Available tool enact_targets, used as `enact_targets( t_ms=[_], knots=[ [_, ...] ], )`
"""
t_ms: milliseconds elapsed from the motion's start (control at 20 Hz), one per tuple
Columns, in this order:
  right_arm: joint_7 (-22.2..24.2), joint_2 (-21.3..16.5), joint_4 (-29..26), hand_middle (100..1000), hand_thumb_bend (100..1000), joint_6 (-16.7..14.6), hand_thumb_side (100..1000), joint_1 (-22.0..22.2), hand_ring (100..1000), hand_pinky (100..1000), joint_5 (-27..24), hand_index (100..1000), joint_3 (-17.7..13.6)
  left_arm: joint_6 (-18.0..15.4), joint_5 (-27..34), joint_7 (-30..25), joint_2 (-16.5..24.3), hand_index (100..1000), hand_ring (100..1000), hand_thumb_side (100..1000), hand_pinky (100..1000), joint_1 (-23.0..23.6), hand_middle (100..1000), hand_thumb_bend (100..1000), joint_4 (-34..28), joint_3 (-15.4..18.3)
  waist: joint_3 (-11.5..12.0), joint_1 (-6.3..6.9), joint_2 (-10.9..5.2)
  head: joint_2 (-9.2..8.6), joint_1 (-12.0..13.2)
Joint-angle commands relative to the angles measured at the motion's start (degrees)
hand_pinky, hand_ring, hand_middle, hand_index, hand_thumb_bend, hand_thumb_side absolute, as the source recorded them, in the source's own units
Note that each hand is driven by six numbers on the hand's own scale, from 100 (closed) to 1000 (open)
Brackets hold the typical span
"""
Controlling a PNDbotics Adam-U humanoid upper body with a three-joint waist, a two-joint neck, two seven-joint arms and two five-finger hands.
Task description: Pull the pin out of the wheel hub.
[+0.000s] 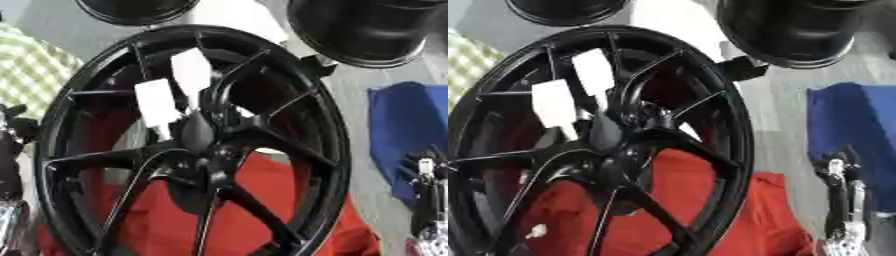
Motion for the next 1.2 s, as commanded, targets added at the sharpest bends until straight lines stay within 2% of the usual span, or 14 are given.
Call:
enact_targets(
  t_ms=[50, 450, 650, 750, 950, 1100, 1200],
  knots=[
    [1.47, -1.46, -1.43, 701, 100, -0.41, 726, 0.17, 771, 745, 0.74, 928, 0.02, -0.17, -0.38, -0.18, 1.29, 726, 590, 876, 677, -0.66, 501, 100, -1.16, 0.07, 0.02, 0.17, -1.39, -0.64, -0.01],
    [2.93, -1.4, -1.2, 687, 100, -0.2, 734, 0.01, 760, 743, 0.8, 918, -0.13, -0.21, -0.62, -0.09, 1.35, 726, 590, 875, 678, -0.73, 502, 100, -1.22, 0.13, -0.11, 0.21, -1.21, -0.77, 0.18],
    [2.58, -1.29, -1.21, 682, 100, -0.06, 736, -0.43, 756, 741, 0.23, 914, -0.44, -0.55, -0.35, 0.25, 1.42, 726, 591, 849, 678, -1.44, 503, 100, -2.25, 0.61, -0.95, 0.44, -0.76, -1.02, 0.03],
    [2.56, -1.24, -1.34, 681, 100, -0.03, 734, -0.61, 755, 741, -0.09, 912, -0.53, -0.7, -0.54, 0.16, 2.05, 728, 590, 802, 677, -1.94, 503, 100, -3.82, 0.68, -1.33, 0.57, -0.57, -0.82, 0.17],
    [2.7, -1.28, -1.45, 674, 100, 0.15, 722, -0.53, 749, 737, 0.0, 909, -0.67, -0.22, -3.38, -2.33, 5.67, 730, 592, 636, 674, -5.24, 507, 100, -9.7, -0.13, -1.51, 1.14, -0.57, 0.53, 1.65],
    [2.66, -1.5, -1.41, 669, 100, 0.39, 716, -0.41, 745, 735, 0.28, 906, -0.81, 1.16, -4.22, -4.95, 9.69, 733, 597, 568, 677, -8.89, 514, 100, -14.08, -1.57, -1.52, 1.69, -0.76, 1.31, 2.92],
    [2.45, -1.63, -1.35, 668, 100, 0.56, 716, -0.3, 744, 735, 0.43, 905, -0.9, 2.4, -4.08, -6.97, 12.59, 734, 598, 561, 678, -11.29, 516, 100, -16.4, -2.72, -1.47, 1.97, -0.88, 1.65, 3.11]
  ],
)
